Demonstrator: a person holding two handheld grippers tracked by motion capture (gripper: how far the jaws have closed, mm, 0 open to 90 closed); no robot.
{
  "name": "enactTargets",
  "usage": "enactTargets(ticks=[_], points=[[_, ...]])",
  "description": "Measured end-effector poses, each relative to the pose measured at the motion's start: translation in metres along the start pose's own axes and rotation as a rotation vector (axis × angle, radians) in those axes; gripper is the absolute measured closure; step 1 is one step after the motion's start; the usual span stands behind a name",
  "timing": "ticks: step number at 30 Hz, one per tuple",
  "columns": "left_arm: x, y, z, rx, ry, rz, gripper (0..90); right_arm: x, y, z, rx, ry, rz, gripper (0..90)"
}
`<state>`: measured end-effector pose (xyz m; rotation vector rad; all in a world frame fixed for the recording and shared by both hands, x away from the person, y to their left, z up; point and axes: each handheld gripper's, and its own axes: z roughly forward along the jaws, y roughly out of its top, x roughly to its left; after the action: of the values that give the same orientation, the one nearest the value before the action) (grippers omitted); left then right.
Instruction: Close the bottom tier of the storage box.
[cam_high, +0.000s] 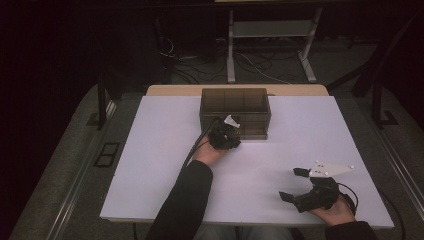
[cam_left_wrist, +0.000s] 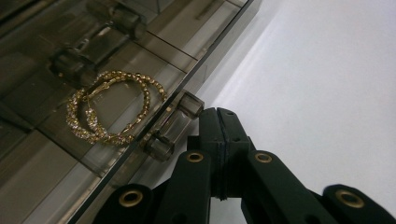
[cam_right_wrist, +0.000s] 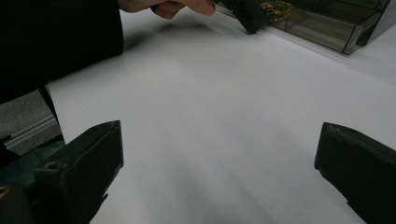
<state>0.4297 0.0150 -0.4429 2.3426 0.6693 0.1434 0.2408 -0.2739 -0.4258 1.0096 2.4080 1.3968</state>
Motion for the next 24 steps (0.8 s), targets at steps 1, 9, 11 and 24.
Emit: enactTargets(ticks=[1,9,11,24], points=[[0.001,0.000,0.000,-0.002,0.001,0.000,89.2,0.000,0.000,0.000,0.000,0.000,0.000,0.6],[0.005,0.000,0.002,-0.019,0.012,-0.031,89.2,0.000,0.000,0.000,-0.001,0.000,0.001,0.6],[0.006,0.001,0.002,-0.018,0.018,-0.026,89.2,0.000,0.000,0.000,-0.001,0.000,0.001,0.6],[0.011,0.004,0.005,-0.025,0.041,-0.027,89.2,0.000,0.000,0.000,-0.001,0.001,0.004,0.6]])
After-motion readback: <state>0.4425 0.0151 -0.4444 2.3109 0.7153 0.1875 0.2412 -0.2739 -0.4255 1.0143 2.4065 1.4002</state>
